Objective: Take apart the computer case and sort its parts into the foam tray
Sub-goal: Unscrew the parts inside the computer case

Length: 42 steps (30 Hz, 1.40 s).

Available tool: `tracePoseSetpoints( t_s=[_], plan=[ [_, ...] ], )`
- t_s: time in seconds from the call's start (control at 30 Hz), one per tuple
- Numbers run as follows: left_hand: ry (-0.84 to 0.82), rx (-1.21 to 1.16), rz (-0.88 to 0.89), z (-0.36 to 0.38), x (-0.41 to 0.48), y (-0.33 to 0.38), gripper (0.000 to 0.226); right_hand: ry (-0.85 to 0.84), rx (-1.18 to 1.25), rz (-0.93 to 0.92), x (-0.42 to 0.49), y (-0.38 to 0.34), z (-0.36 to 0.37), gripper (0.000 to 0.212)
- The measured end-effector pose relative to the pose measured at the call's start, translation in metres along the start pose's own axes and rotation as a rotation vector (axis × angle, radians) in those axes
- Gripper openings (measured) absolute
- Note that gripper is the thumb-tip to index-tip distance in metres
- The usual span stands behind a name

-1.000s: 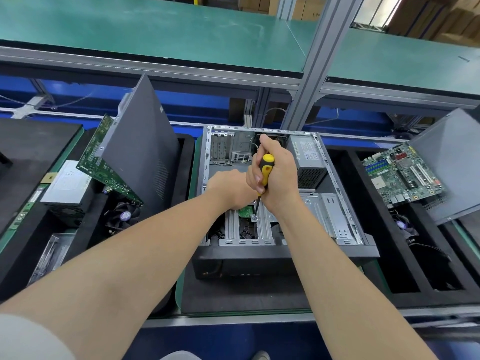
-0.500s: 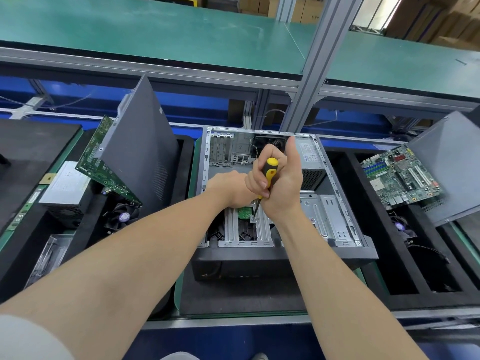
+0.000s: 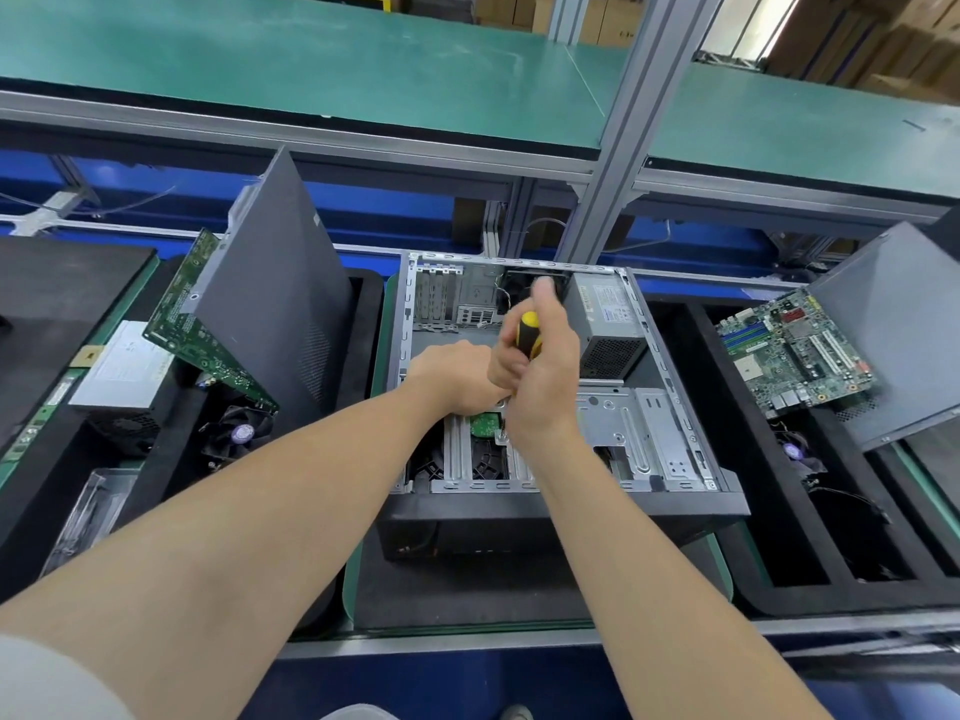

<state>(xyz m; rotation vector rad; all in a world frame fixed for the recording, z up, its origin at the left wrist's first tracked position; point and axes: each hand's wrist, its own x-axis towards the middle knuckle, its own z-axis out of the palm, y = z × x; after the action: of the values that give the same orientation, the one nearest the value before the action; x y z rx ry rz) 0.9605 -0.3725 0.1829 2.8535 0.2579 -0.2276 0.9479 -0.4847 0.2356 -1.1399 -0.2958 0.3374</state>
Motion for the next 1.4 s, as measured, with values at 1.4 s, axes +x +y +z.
tracePoseSetpoints(
  t_s=[1.4],
  plan=[
    [0.030, -0.210, 0.616, -0.022, -0.065, -0.012, 0.010, -0.352, -0.128, 0.100, 0.021, -0.041, -0.030, 0.030]
  ],
)
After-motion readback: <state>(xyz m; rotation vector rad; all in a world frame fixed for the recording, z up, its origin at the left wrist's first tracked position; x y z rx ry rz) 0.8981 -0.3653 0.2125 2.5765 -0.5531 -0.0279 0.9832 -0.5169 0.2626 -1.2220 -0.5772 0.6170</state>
